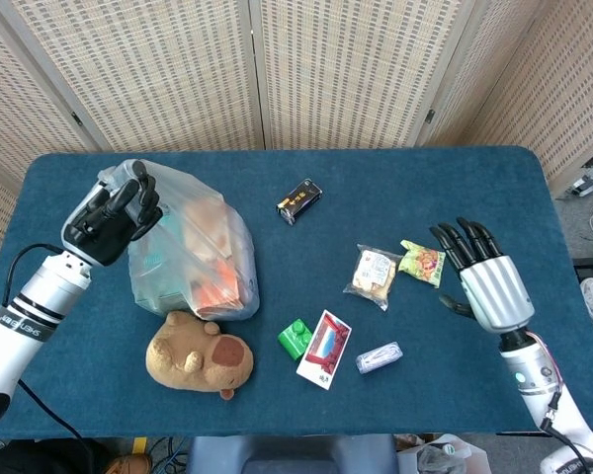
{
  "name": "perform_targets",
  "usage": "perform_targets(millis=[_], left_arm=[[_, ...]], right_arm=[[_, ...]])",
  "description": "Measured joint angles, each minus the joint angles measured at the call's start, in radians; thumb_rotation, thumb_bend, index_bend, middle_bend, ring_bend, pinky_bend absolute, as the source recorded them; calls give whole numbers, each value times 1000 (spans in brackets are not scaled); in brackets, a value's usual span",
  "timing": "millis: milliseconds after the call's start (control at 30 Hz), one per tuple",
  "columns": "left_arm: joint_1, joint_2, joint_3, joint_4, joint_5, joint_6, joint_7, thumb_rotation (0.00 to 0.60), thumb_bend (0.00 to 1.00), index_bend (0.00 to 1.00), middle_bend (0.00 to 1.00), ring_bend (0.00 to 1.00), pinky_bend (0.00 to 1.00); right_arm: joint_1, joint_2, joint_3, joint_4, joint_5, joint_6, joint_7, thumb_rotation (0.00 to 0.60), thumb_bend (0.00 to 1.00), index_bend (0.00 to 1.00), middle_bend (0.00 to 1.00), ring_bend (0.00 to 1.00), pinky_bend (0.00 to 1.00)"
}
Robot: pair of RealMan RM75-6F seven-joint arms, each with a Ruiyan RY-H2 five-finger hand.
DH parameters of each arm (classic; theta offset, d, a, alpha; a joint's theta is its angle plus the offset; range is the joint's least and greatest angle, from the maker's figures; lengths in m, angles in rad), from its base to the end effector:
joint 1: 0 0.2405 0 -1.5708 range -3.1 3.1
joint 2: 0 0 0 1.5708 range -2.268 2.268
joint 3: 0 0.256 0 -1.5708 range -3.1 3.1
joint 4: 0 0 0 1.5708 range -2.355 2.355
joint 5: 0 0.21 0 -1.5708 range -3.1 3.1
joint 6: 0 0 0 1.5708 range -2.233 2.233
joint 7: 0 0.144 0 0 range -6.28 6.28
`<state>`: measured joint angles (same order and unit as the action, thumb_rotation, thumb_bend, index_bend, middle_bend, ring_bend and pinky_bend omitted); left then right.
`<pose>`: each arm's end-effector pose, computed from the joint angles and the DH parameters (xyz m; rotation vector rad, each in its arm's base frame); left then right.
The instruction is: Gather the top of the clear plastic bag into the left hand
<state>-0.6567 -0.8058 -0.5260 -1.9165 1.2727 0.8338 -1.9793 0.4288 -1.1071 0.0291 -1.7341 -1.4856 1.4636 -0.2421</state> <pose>-0.0720 0.3565 0.2164 0.4466 2.1439 1.7146 -0.2158 -0.2626 0.1471 1.6214 -0.5940 1.0316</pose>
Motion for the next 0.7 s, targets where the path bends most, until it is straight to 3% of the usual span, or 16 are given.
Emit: perform_targets(millis=[700], left_arm=[[12, 6, -32, 17, 42, -13, -41, 600, 396, 518, 686, 732, 921]], right_arm=[[-177, -21, -55, 86, 37, -2, 117, 600, 0, 60, 135, 42, 168]])
